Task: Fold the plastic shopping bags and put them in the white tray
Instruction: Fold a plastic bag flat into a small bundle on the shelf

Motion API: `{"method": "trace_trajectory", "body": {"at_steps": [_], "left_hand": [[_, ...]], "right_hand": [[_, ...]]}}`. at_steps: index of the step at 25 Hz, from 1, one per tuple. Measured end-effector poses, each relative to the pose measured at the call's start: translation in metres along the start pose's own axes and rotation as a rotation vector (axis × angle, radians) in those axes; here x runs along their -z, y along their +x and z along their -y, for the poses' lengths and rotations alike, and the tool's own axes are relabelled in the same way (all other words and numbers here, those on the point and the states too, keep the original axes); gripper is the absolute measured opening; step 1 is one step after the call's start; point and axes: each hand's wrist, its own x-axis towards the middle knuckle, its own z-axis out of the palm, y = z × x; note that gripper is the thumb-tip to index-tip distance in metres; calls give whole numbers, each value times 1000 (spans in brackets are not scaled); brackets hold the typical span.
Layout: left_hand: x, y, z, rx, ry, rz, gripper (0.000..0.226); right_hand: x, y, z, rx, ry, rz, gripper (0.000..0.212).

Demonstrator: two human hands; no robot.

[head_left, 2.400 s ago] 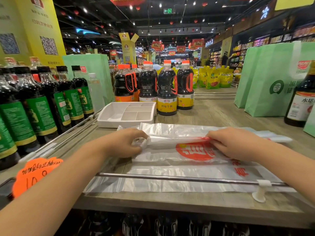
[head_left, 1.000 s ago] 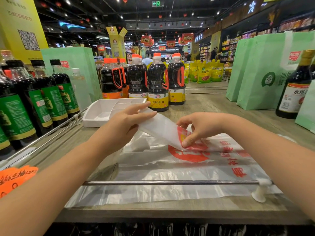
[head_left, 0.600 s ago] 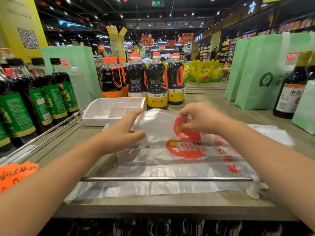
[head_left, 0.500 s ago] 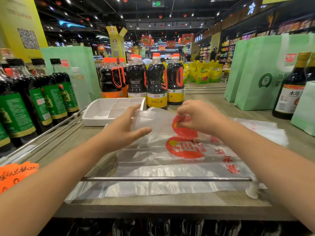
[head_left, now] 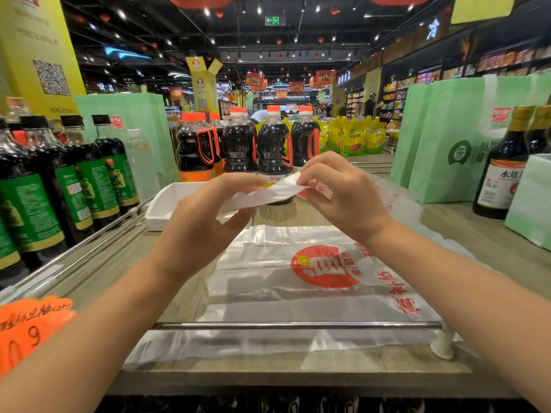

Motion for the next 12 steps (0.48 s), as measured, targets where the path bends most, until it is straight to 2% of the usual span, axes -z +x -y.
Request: {"method": "trace_trajectory", "body": {"at_steps": [4, 9, 11, 12], "left_hand": [[-1, -1, 4, -87, 37, 48, 38], [-7, -2, 1, -150, -71, 318, 29], [-13, -4, -3, -232, -51, 430, 32], [-16, -4, -6, -280, -27, 467, 33]], "right_hand": [[-1, 5, 7, 5, 76, 37, 10], [10, -28, 0, -173, 67, 364, 15], [21, -39, 1, -222, -18, 493, 20], [26, -41, 3, -177, -118, 548, 24]]}}
